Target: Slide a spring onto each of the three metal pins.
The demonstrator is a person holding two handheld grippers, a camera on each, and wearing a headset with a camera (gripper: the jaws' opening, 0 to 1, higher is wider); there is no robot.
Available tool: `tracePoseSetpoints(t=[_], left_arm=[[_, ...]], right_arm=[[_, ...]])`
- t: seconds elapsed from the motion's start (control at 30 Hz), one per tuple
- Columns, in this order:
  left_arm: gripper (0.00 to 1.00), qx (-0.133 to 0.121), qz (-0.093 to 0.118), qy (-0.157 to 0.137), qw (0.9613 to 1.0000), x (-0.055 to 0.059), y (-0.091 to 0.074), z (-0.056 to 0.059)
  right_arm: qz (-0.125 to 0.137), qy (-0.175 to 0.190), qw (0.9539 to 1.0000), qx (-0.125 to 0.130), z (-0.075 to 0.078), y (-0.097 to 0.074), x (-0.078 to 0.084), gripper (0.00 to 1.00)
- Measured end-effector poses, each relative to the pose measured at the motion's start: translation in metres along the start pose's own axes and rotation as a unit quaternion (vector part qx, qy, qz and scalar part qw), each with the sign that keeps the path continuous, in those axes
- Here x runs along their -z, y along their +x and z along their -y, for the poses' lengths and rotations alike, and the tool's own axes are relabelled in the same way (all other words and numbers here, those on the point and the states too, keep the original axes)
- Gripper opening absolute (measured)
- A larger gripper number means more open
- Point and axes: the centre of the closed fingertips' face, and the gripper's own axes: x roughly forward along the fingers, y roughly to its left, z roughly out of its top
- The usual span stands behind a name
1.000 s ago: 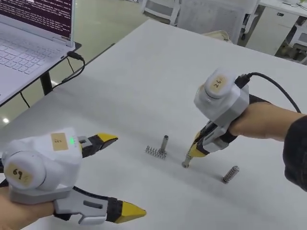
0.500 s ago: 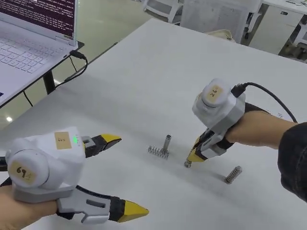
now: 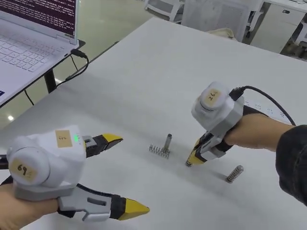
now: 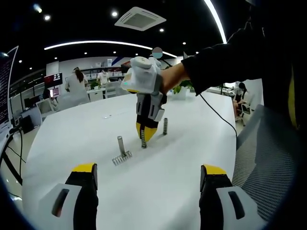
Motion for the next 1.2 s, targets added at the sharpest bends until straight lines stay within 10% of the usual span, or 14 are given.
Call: tracePoseSetpoints(t=[1.2], left_arm=[[0.83, 0.006, -0.001, -0.006, 1.0000, 0.000, 0.002, 0.000]], right_arm=[[0.041, -0.016, 0.9990, 0.003, -0.008, -0.002, -0.026, 0.25]])
